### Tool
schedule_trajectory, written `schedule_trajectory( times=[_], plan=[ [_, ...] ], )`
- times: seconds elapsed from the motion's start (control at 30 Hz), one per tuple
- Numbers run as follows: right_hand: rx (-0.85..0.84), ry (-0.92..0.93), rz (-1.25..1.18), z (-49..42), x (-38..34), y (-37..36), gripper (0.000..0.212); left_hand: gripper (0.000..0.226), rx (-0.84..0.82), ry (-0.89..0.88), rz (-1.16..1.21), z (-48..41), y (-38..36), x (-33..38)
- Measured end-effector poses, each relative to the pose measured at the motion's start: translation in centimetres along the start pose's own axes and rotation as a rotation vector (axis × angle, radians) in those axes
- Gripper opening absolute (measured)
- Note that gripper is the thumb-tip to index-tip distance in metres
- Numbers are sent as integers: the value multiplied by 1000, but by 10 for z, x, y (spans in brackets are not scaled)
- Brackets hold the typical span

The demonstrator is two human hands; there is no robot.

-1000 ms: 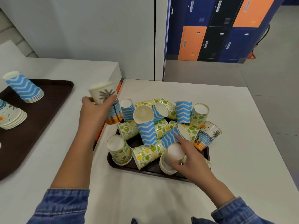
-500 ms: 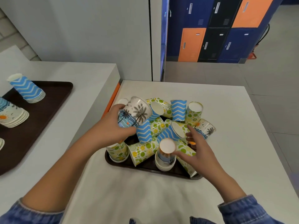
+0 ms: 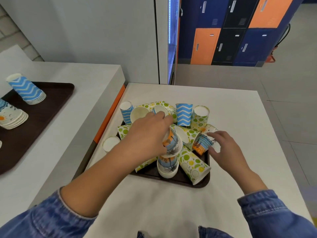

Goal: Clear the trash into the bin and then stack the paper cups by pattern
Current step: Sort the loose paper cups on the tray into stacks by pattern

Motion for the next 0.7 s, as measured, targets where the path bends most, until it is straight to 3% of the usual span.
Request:
schedule_trajectory(
  times=[0.27,0.4,0.7],
  plan=[
    [-36,468,629,-21,15,-34,65,56,62,44,55,3,-4,8],
    [-97,554,722,-22,22,-42,63,58,61,40,136,4,-13,9],
    [-89,681,762,-31,20,-53,58,63,-122,72,220,-8,-93,11]
  ],
)
Point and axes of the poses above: each hand's wrist, its own z-axis away from the middle knuckle, its own y-axis out of the back of the hand, x = y × z, the point moved 6 cm from there along -z, towards the middle knuckle, and after that the axes turned 5 degrees about -y, right-handed, at the moved point
